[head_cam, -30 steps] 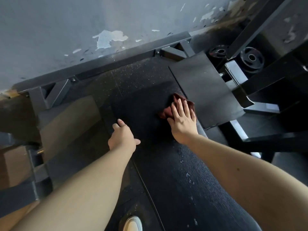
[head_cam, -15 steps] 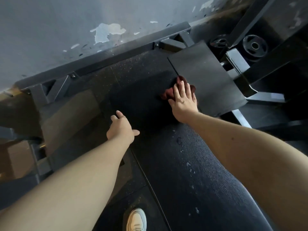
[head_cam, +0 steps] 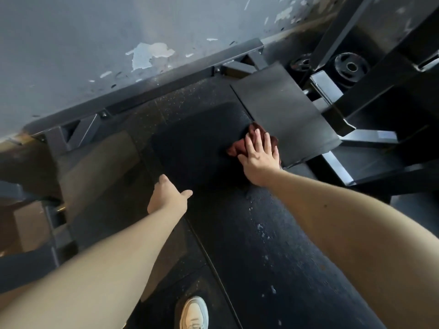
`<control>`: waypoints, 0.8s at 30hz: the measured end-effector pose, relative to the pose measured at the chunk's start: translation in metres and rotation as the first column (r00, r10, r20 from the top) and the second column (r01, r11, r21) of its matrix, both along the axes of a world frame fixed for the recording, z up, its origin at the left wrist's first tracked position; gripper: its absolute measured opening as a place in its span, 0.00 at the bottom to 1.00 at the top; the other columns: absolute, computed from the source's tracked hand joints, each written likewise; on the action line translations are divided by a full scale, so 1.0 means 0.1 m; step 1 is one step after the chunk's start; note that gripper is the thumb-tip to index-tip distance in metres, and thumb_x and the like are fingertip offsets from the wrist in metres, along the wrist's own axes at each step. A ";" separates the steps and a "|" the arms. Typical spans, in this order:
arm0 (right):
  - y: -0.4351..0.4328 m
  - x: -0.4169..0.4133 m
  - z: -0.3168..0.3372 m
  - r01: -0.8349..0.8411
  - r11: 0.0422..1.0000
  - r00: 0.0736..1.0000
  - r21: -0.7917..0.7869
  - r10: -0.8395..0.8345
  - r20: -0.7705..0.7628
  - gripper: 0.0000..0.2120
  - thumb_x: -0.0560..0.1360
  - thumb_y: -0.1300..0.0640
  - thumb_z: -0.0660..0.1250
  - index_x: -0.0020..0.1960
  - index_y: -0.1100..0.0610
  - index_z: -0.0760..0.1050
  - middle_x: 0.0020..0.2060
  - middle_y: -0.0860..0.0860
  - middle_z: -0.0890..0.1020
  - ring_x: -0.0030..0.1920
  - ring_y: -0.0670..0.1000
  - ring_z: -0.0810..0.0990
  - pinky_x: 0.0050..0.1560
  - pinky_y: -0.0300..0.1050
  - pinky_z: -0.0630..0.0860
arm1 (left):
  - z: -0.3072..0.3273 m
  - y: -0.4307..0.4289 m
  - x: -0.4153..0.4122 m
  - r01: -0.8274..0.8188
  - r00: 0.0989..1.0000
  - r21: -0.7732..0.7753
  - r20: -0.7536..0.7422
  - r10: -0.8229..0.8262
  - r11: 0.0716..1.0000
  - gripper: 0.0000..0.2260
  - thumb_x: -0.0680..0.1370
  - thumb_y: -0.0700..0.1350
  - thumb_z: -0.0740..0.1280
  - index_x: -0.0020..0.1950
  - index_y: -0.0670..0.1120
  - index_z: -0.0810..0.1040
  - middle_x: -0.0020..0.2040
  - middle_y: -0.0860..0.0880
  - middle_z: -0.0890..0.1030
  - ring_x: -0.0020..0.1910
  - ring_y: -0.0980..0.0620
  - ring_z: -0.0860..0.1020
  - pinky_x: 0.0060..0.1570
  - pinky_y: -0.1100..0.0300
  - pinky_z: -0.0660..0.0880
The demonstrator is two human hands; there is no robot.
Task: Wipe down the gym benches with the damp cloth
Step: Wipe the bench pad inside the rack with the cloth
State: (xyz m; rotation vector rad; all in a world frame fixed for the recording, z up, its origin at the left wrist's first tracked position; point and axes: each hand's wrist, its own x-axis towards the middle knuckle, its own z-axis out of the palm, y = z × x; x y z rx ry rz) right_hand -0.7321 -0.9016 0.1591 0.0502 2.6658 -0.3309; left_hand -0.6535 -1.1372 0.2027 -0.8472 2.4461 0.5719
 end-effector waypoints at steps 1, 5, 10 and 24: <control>-0.04 -0.06 -0.01 0.025 1.000 1.000 -0.005 -0.025 0.001 0.33 0.84 0.41 0.50 0.84 0.48 0.41 0.82 0.50 0.34 0.81 0.56 0.30 0.80 0.62 0.37 | -0.02 0.00 0.03 -0.019 1.000 0.010 0.011 0.019 1.000 0.32 0.78 0.54 0.72 0.76 0.43 0.64 0.72 0.43 0.73 0.67 0.40 0.76 0.51 0.50 0.74; -0.17 0.20 -0.07 0.034 0.999 0.997 0.015 -0.033 -0.062 0.33 0.85 0.43 0.50 0.84 0.52 0.42 0.83 0.54 0.36 0.81 0.57 0.31 0.80 0.62 0.35 | -0.07 -0.02 0.13 -0.069 0.998 0.068 0.017 0.068 0.995 0.27 0.78 0.55 0.72 0.72 0.44 0.70 0.68 0.43 0.76 0.63 0.40 0.78 0.47 0.52 0.72; -0.33 1.20 -0.02 -0.134 0.990 0.982 -0.042 0.127 -0.139 0.34 0.83 0.43 0.53 0.84 0.52 0.47 0.83 0.53 0.41 0.82 0.56 0.33 0.80 0.62 0.36 | -0.02 0.00 0.20 -0.063 0.996 0.067 0.064 0.058 0.996 0.22 0.79 0.52 0.72 0.69 0.43 0.74 0.65 0.44 0.78 0.61 0.40 0.79 0.46 0.54 0.71; -0.58 0.47 -0.05 -0.018 1.000 0.993 -0.020 0.015 -0.114 0.34 0.84 0.43 0.52 0.84 0.53 0.44 0.83 0.55 0.38 0.81 0.58 0.33 0.79 0.63 0.33 | -0.16 -0.13 0.25 -0.150 0.988 0.209 0.000 0.153 0.966 0.21 0.75 0.54 0.76 0.63 0.46 0.76 0.55 0.46 0.82 0.53 0.45 0.81 0.46 0.55 0.73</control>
